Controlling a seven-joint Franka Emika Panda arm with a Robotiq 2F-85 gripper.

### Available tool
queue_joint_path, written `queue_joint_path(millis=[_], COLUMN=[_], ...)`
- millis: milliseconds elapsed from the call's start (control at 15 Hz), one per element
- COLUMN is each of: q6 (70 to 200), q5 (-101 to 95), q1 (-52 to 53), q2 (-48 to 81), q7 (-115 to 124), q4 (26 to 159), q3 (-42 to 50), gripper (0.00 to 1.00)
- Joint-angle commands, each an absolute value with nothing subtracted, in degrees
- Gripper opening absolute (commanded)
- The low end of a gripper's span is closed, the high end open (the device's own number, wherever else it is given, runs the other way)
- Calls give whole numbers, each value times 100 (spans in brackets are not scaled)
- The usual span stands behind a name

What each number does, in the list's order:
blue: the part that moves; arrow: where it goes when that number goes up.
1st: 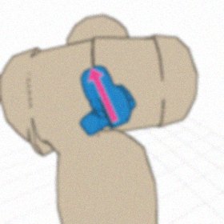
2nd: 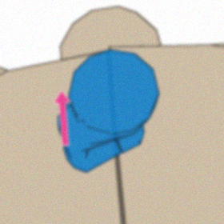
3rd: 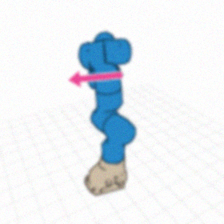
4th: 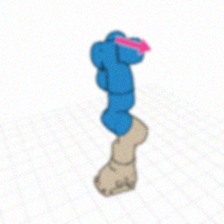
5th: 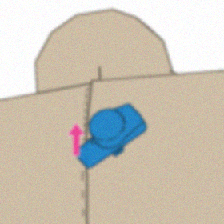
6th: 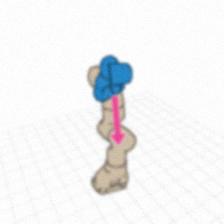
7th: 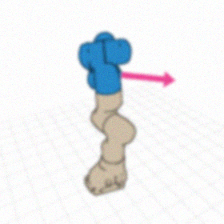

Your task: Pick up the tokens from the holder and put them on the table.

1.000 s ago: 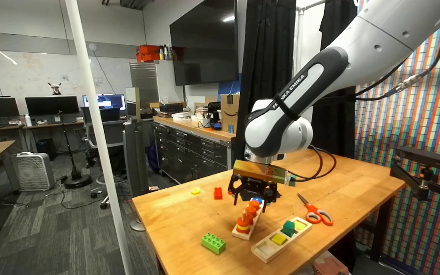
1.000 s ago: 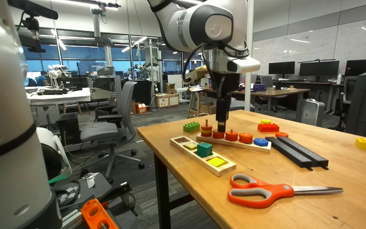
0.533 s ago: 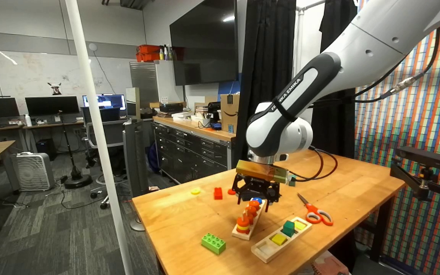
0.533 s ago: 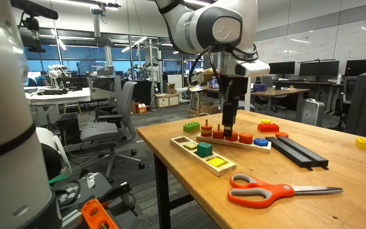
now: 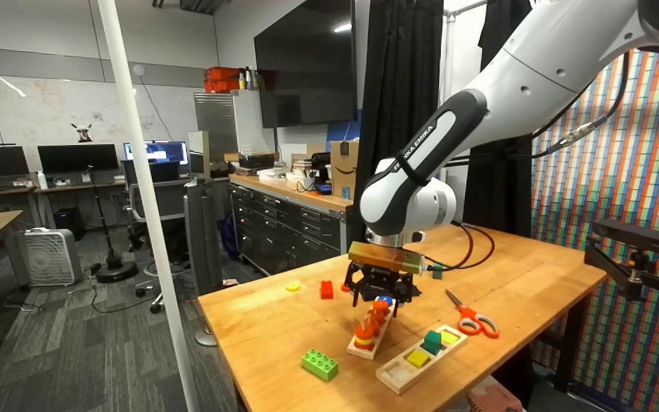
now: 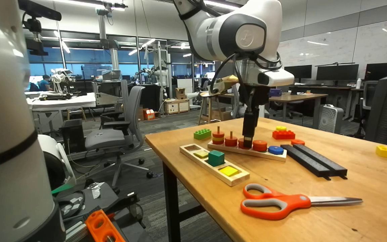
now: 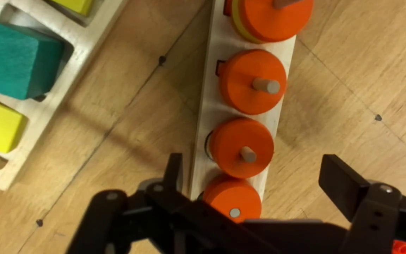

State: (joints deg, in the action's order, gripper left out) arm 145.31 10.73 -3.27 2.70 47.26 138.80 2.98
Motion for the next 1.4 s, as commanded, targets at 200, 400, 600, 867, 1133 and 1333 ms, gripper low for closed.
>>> queue_joint_path(millis=[200,400,600,867,1133,1333], q6=[14037,13942,13878,13886,13924,13905], q5=[813,590,409,259,232,227], q1=[-294,-251,-222,-224,-253,-270], q2=[439,402,399,412,452,487], q7=[5025,5309,5511,5572,5488,5460], q4=[13505,13484,13454,13427,13381,13354], q3=[425,414,398,414,433,454], gripper=[100,100,100,100,100,100])
